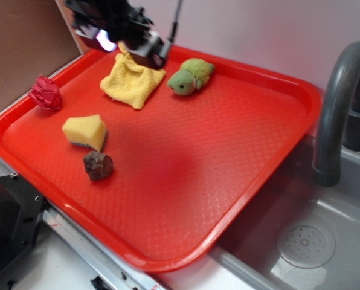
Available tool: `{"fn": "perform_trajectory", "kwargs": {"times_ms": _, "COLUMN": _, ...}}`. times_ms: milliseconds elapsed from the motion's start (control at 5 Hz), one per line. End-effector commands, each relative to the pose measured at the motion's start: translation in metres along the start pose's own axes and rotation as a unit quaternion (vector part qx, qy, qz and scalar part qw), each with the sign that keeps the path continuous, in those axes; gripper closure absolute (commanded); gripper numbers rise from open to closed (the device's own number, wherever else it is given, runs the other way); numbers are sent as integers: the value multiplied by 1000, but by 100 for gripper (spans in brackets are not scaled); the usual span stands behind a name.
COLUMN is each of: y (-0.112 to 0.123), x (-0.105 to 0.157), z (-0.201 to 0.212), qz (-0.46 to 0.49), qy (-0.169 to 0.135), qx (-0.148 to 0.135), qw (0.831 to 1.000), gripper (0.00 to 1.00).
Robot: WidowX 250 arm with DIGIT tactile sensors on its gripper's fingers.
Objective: Grab the green animal.
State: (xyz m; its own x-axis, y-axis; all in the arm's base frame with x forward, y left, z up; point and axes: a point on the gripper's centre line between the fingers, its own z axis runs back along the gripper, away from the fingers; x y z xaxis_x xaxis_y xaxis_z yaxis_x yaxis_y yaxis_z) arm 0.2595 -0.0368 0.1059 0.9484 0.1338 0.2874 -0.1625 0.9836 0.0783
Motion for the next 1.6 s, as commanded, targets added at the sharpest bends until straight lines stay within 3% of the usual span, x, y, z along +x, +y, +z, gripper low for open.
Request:
{"fn": "perform_trajectory", "kwargs": {"times_ms": 0, "y": 1, "x": 43, "z": -33, "qz": -7, "qy": -17, "qx": -15, "qw": 1000, "gripper": 0}}
{"fn": "perform_trajectory", "kwargs": {"times_ms": 400, "y": 1, "x": 62, "z": -75, "qz": -31, "qy": 12, "qx": -16, "qw": 999, "gripper": 0}}
{"fn": "perform_trajectory", "kwargs": {"times_ms": 800, "y": -7, "x": 69, "z": -101, "qz": -63, "qy": 33, "qx": -46, "qw": 996, "gripper": 0}}
{"fn": "perform_trajectory", "kwargs": {"times_ms": 1000, "y": -5, "x": 68, "z": -103, "qz": -61, "qy": 27, "qx": -44, "qw": 997, "gripper": 100}}
{"fn": "perform_trajectory", "kwargs": {"times_ms": 1200, "y": -1, "x": 71, "z": -88, "qz": -60, "qy": 47, "qx": -2, "qw": 997, "gripper": 100}}
{"fn": "perform_trajectory", "kwargs": {"times_ms": 1400, "y": 3, "x": 63, "z": -34, "qz": -38, "qy": 92, "qx": 9, "qw": 995, "gripper": 100}}
